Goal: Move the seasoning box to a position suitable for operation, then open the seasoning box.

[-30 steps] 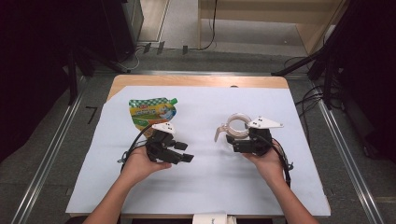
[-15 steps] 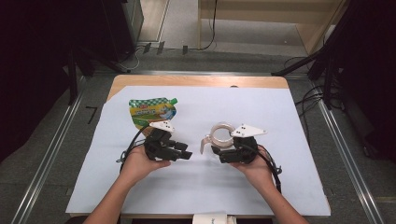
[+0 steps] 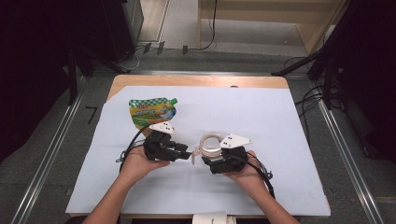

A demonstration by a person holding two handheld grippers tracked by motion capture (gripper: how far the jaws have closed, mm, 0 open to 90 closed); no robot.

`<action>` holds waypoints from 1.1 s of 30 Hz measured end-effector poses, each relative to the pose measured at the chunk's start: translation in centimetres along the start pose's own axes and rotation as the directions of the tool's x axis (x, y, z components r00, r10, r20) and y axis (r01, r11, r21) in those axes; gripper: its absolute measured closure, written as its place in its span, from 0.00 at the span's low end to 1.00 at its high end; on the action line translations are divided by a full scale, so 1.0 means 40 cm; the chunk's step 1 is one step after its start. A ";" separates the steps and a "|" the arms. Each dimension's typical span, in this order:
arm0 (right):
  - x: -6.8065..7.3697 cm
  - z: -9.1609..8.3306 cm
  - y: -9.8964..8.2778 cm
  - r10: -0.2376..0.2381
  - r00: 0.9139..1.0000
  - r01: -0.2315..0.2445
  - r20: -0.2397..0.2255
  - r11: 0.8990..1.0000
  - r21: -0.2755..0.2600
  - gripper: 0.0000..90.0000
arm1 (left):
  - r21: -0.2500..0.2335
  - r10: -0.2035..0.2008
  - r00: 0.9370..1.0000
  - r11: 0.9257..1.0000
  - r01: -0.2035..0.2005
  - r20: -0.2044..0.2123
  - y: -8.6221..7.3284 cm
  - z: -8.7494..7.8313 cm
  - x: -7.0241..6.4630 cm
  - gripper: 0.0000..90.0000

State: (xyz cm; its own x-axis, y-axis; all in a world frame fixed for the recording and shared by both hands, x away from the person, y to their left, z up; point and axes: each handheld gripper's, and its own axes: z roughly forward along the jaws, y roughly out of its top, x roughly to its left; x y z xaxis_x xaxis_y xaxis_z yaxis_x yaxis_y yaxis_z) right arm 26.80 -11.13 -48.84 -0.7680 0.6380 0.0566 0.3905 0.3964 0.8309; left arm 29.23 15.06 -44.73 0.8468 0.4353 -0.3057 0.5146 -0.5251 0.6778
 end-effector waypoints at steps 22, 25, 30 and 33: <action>-0.014 -0.150 -0.016 0.057 0.996 -0.053 -0.070 0.997 0.051 0.50 | 0.001 0.012 1.000 1.000 -0.012 0.003 0.008 0.018 0.001 0.89; -0.019 -0.154 -0.017 0.058 0.996 -0.054 -0.067 0.997 0.054 0.59 | 0.006 0.013 1.000 1.000 -0.013 0.003 0.010 0.022 -0.002 0.91; -0.035 -0.156 -0.020 0.098 0.991 -0.092 -0.086 0.993 0.076 0.81 | 0.012 0.013 1.000 1.000 -0.013 0.002 0.016 0.033 -0.001 0.96; -0.036 -0.158 -0.023 0.108 0.990 -0.101 -0.086 0.991 0.085 0.93 | 0.020 0.014 1.000 1.000 -0.013 -0.009 0.021 0.047 0.001 0.98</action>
State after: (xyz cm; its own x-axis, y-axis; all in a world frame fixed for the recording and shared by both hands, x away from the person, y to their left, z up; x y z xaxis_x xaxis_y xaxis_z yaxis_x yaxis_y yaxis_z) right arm 24.33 -16.58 -46.18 -0.7620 0.6180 0.1938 0.5081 0.3849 0.7705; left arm 29.96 13.27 -45.44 0.8525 0.4346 -0.2906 0.5058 -0.5452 0.6685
